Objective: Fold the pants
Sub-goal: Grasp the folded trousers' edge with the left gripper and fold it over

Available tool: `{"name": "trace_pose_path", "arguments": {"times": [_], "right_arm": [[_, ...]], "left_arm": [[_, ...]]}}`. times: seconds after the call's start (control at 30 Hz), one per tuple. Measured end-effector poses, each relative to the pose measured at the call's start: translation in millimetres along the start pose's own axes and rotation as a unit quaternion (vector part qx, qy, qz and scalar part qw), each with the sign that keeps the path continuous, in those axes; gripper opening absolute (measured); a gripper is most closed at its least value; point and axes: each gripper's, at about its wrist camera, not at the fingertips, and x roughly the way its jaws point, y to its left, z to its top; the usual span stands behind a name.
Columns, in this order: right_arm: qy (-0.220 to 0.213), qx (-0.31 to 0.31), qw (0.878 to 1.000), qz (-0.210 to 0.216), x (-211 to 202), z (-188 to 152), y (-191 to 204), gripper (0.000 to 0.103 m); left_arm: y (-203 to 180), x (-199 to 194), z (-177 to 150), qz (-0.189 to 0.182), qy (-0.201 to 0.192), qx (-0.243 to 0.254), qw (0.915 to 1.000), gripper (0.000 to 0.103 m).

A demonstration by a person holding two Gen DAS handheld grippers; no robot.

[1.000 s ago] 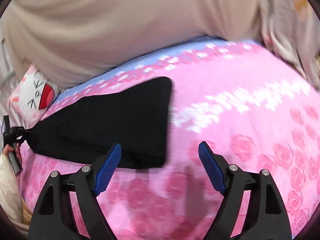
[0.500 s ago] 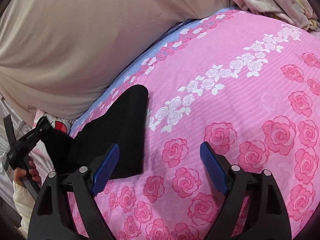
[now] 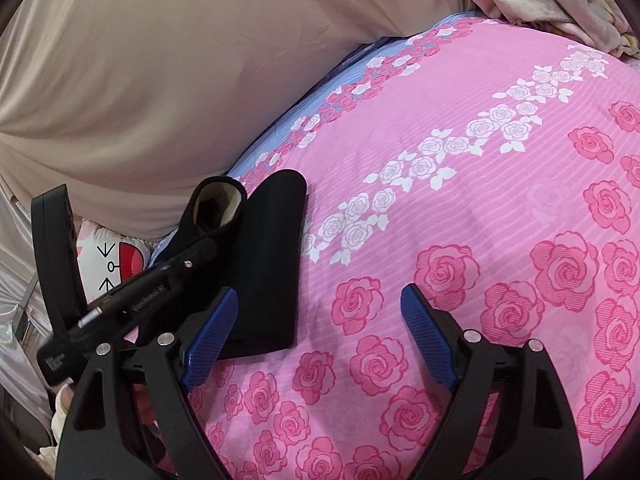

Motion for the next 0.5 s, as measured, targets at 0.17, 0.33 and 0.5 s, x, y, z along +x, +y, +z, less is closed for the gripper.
{"name": "trace_pose_path", "arguments": {"times": [0.17, 0.33, 0.5], "right_arm": [[0.001, -0.001, 1.000, -0.001, 2, 0, 1, 0.082], [-0.012, 0.012, 1.000, -0.001, -3, 2, -3, 0.082], [-0.012, -0.013, 1.000, 0.012, -9, 17, 20, 0.083]], "left_arm": [[-20, -4, -13, -0.021, -0.004, 0.052, 0.9984, 0.060], [-14, -50, -24, -0.051, -0.028, 0.048, 0.9971, 0.072], [55, -108, -28, 0.038, -0.088, 0.001, 0.9954, 0.087]]}}
